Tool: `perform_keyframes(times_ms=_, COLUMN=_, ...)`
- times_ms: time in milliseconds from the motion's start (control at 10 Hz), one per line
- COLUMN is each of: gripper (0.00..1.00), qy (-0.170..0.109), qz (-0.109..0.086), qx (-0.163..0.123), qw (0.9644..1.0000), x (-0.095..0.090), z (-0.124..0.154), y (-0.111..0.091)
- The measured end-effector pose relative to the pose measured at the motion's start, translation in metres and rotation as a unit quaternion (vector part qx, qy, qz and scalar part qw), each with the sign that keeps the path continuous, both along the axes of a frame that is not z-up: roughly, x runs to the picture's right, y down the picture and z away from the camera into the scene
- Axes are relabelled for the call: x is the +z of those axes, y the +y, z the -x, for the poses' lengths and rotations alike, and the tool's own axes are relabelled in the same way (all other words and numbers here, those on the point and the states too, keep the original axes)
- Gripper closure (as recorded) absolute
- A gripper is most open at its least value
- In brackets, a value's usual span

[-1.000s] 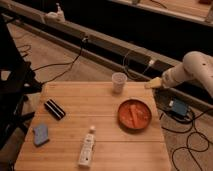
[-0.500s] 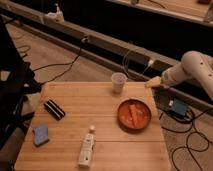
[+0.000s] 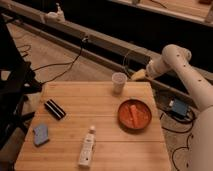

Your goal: Pick up the ceramic cup

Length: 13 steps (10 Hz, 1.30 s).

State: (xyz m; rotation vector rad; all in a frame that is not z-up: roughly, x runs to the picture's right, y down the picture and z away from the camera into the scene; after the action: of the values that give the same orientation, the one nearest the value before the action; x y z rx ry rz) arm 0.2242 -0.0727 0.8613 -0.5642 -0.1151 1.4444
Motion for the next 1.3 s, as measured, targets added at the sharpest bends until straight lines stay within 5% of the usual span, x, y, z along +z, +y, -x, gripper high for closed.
perform_keyframes(times_ms=300, gripper=0.20, qy=-0.062, qz=-0.009, qx=0.010, qw=0.9980, x=-0.002, z=0.055, y=-0.022)
perform_keyframes(times_ms=700, gripper=0.20, qy=-0.055, qz=-0.010, qx=0.005, qw=0.9984, x=0.000, z=0.053, y=-0.020)
perform_keyframes(times_ms=1300, gripper=0.20, qy=0.008, qz=-0.069, qx=0.008, qw=0.9975, x=0.042, z=0.061, y=-0.035)
